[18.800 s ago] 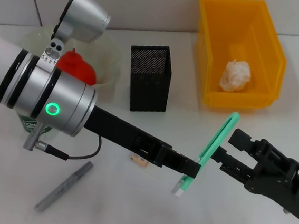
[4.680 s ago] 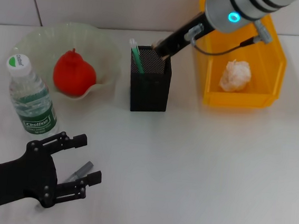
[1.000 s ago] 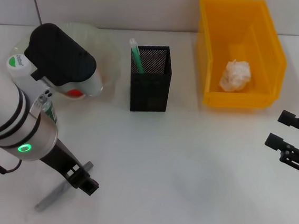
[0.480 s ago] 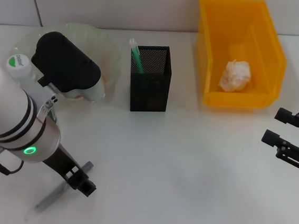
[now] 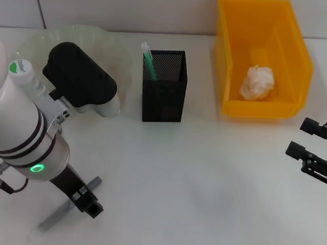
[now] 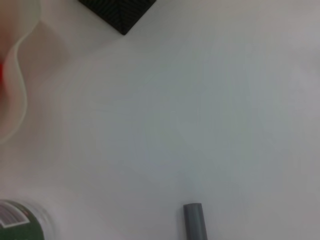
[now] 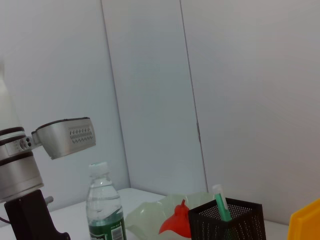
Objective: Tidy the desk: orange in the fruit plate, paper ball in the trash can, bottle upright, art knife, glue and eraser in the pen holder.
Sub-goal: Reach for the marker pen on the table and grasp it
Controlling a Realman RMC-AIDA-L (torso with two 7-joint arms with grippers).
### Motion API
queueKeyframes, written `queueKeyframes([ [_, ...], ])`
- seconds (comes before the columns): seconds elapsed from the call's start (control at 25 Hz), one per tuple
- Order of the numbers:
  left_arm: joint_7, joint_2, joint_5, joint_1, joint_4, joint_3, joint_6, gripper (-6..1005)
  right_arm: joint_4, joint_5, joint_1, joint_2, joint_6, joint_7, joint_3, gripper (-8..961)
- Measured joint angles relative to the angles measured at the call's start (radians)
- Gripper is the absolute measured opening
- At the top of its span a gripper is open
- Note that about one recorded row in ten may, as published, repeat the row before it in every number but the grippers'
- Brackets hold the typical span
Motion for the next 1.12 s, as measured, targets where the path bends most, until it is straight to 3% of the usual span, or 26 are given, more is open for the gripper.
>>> queueKeyframes([
  [0.16, 0.000, 0.000, -0.001, -0.004, -0.001, -0.008, 0.001, 707, 0.000, 0.000, 0.000, 0.000, 0.000, 0.001, -0.001, 631],
  [0.56, 0.000, 0.000, 0.000, -0.013, -0.041, -0.009, -0.001, 430, 0.001, -0.001, 0.000, 0.001, 0.000, 0.004, -0.005, 630],
  [1.12, 0.000, 0.000, 0.011, -0.035, -0.090, -0.020, -0.009, 408, 0.002, -0.002, 0.003, 0.001, 0.004, 0.007, -0.009, 629],
])
